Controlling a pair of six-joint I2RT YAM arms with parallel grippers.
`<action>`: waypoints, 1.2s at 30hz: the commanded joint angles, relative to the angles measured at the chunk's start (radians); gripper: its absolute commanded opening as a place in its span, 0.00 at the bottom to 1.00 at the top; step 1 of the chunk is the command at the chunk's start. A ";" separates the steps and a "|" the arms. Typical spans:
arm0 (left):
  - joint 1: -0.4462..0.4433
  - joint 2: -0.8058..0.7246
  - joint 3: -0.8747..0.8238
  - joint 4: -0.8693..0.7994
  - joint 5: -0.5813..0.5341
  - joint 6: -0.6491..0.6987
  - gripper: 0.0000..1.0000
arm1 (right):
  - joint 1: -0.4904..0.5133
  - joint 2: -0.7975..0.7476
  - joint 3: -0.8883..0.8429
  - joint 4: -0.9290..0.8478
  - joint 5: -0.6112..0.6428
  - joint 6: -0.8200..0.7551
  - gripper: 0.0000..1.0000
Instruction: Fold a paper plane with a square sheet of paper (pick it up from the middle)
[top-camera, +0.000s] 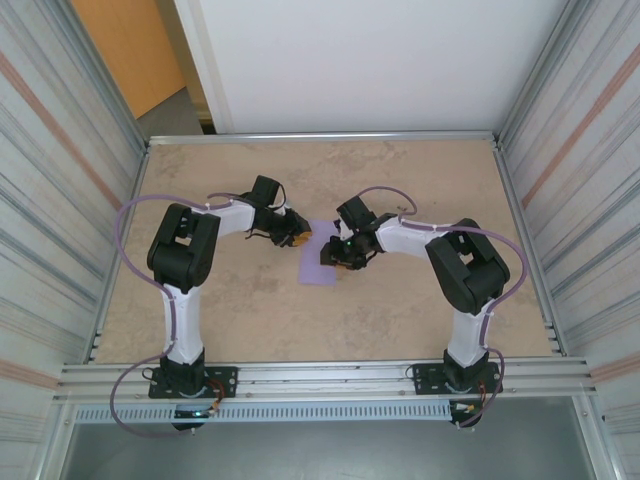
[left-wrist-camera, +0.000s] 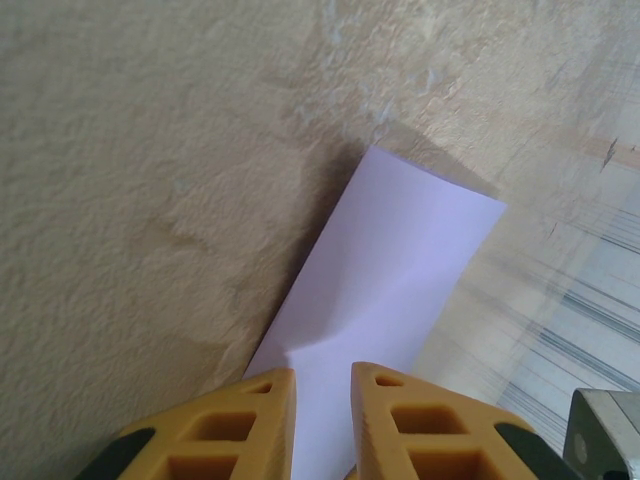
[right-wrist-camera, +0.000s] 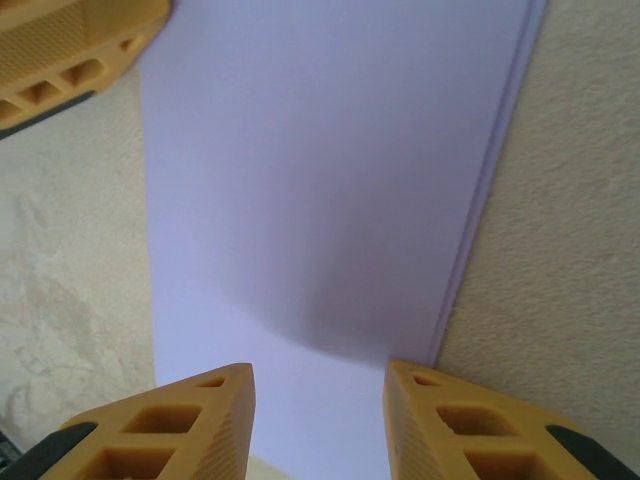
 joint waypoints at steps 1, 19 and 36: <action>-0.004 0.103 -0.057 -0.079 -0.082 -0.009 0.22 | -0.009 0.020 0.011 0.023 -0.044 0.005 0.39; -0.001 0.097 -0.042 -0.091 -0.080 0.010 0.22 | -0.118 0.056 0.092 0.009 0.012 -0.008 0.39; 0.004 0.096 -0.071 -0.083 -0.085 0.007 0.22 | -0.156 0.252 0.370 -0.032 0.090 -0.091 0.38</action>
